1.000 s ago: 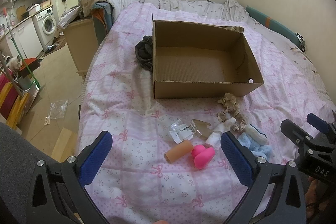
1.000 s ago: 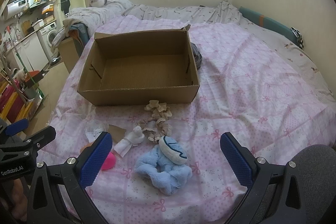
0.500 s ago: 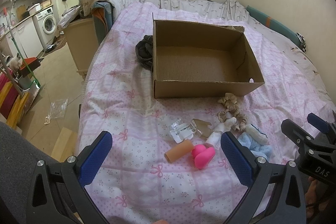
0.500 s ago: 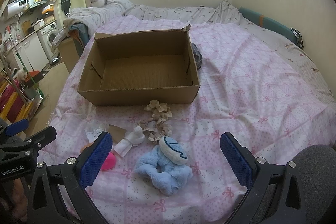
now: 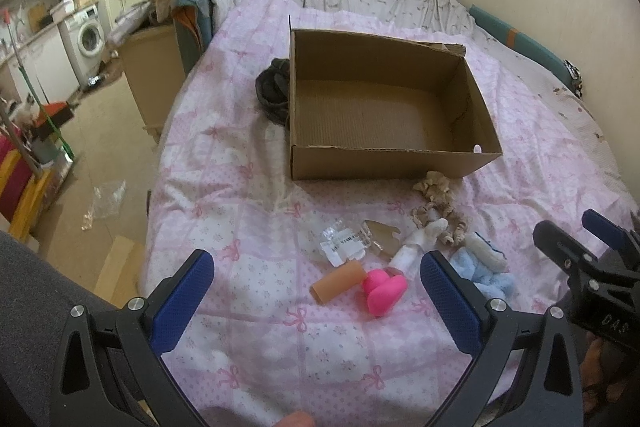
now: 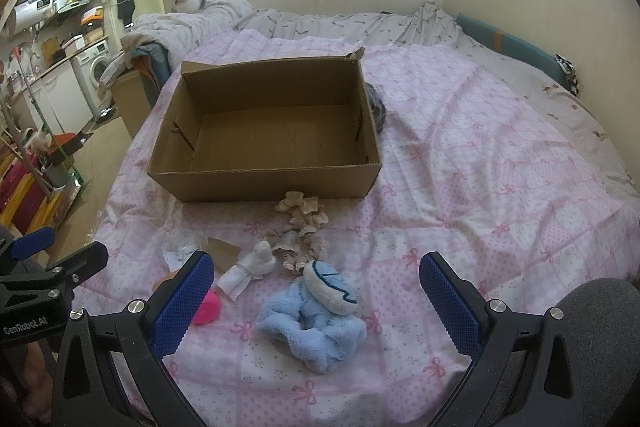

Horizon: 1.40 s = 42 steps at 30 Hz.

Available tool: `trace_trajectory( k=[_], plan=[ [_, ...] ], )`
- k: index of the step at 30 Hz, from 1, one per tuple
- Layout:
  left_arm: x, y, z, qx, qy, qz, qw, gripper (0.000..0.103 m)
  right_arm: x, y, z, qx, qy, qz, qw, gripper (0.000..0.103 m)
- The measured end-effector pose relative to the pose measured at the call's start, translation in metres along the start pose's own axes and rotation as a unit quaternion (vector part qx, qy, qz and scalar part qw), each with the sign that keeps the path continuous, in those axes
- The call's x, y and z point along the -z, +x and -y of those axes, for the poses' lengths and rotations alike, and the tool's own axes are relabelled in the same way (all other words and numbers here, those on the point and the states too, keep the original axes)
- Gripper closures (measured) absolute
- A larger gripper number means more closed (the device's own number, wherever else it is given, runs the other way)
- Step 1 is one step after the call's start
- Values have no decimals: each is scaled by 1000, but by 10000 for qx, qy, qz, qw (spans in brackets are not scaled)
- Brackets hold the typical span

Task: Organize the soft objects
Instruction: 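Grasp the tan foam cylinder with the left tool while the right tool grasps the blue plush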

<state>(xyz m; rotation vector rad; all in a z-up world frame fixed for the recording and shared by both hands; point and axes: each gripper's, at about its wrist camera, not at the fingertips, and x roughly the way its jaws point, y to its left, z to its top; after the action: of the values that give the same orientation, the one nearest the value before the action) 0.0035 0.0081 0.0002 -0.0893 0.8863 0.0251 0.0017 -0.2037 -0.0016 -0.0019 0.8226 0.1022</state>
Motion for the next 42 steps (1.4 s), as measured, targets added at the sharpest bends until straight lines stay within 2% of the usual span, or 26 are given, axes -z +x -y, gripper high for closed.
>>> trace_trajectory(
  k=[3, 7, 9, 12, 14, 16, 18, 20, 23, 24, 27, 29, 31, 33, 38, 42],
  plan=[
    [-13, 2, -7, -147, -150, -110, 9997, 0, -14, -4, 2, -152, 35, 22, 9999, 0],
    [-35, 13, -24, -434, -425, -406, 9973, 0, -36, 2, 19, -456, 352, -189, 9982, 0],
    [-45, 22, -36, -419, -595, -595, 9956, 0, -46, 10, 28, -626, 504, -382, 9960, 0],
    [-58, 48, -48, -307, -666, -1121, 9910, 0, -53, 23, 39, -771, 600, -641, 9931, 0],
    [-57, 71, -51, -225, -713, -1701, 9826, 1, -54, 33, 47, -827, 703, -920, 9898, 0],
    [-50, 89, -51, 25, -823, -2058, 9751, 11, -52, 45, 52, -867, 766, -1238, 9855, 0],
    [-42, 102, -42, 150, -668, -2352, 9695, 17, -47, 54, 54, -898, 766, -1496, 9817, 0],
    [-30, 117, -31, 354, -542, -2708, 9605, 22, -41, 59, 54, -908, 727, -1589, 9804, 0],
    [-12, 137, -16, 723, -513, -3204, 9431, 43, -29, 66, 52, -857, 665, -1665, 9801, 0],
    [-8, 141, -12, 732, -428, -3251, 9419, 49, -25, 69, 52, -856, 693, -1725, 9788, 0],
    [-3, 149, 4, 672, 114, -3253, 9431, 50, -18, 77, 53, -875, 815, -1869, 9751, 0],
    [1, 150, 10, 789, 253, -3279, 9411, 58, -18, 79, 55, -855, 848, -1879, 9748, 0],
    [4, 150, 14, 876, 336, -3269, 9404, 83, -17, 81, 57, -837, 883, -1875, 9747, 0],
    [9, 158, 16, 933, 326, -3258, 9403, 96, -15, 84, 57, -830, 907, -1904, 9740, 0],
    [5, 136, 5, 1082, 133, -3027, 9468, 99, -14, 87, 58, -878, 925, -1922, 9730, 0],
    [1, 111, -6, 1195, -122, -2791, 9527, 99, -12, 93, 64, -954, 1100, -2075, 9674, 0]
  ],
)
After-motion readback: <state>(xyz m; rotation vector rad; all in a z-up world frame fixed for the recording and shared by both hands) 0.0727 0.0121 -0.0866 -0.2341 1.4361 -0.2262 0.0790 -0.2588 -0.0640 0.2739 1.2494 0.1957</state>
